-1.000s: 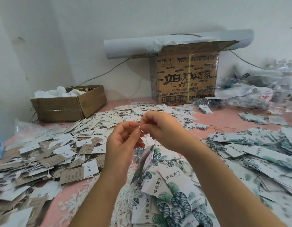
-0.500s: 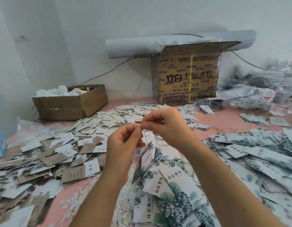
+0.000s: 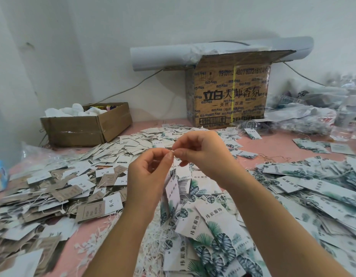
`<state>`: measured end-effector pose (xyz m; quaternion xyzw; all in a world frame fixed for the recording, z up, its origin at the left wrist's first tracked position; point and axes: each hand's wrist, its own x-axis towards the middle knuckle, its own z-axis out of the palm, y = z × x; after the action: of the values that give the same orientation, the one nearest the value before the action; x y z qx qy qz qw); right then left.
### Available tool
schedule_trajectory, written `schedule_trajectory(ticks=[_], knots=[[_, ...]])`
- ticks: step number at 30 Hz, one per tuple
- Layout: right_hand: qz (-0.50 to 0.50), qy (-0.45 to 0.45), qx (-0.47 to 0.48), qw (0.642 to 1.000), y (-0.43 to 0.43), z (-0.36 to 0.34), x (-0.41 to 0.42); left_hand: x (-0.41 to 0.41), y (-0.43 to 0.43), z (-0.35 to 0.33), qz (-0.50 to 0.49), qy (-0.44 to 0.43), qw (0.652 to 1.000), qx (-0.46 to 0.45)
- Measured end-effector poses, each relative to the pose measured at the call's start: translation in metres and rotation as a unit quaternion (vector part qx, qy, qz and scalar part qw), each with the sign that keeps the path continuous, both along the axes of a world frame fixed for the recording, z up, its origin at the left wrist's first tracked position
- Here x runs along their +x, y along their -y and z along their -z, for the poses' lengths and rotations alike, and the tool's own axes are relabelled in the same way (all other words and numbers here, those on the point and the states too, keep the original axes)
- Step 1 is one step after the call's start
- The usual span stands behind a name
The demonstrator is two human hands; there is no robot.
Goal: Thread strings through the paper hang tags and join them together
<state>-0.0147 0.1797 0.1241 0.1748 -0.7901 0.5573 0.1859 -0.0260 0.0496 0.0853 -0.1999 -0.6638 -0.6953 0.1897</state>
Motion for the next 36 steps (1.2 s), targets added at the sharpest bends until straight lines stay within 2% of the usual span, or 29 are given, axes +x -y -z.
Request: schedule_trajectory(ticks=[8,15,19,23,27,32,34,36], knots=[[-0.044,0.009,-0.01,0.999,0.0,-0.002,0.003,-0.002,0.008,-0.005,0.033,0.082,0.995,0.049],[-0.052,0.031,0.025,0.998,0.002,-0.001,0.002,-0.002,0.008,-0.003,0.029,0.113,0.993,0.01],[-0.036,0.024,0.054,0.998,0.007,-0.001,0.002,-0.008,0.02,-0.004,0.042,0.083,0.987,-0.128],[0.003,-0.02,0.053,0.998,0.008,-0.001,0.001,-0.013,0.034,-0.004,0.06,0.1,0.949,-0.294],[-0.005,-0.043,0.009,0.999,0.005,-0.002,0.002,-0.016,0.031,0.003,0.029,0.068,0.931,-0.359],[0.034,-0.038,-0.018,0.999,-0.003,-0.002,0.0,-0.02,0.034,0.003,-0.001,0.054,0.947,-0.316],[0.074,-0.031,0.016,0.997,-0.009,-0.001,-0.002,-0.018,0.033,0.002,0.003,0.06,0.959,-0.276],[0.098,-0.015,0.09,0.991,-0.011,0.001,-0.004,-0.015,0.031,-0.001,0.009,0.057,0.972,-0.229]])
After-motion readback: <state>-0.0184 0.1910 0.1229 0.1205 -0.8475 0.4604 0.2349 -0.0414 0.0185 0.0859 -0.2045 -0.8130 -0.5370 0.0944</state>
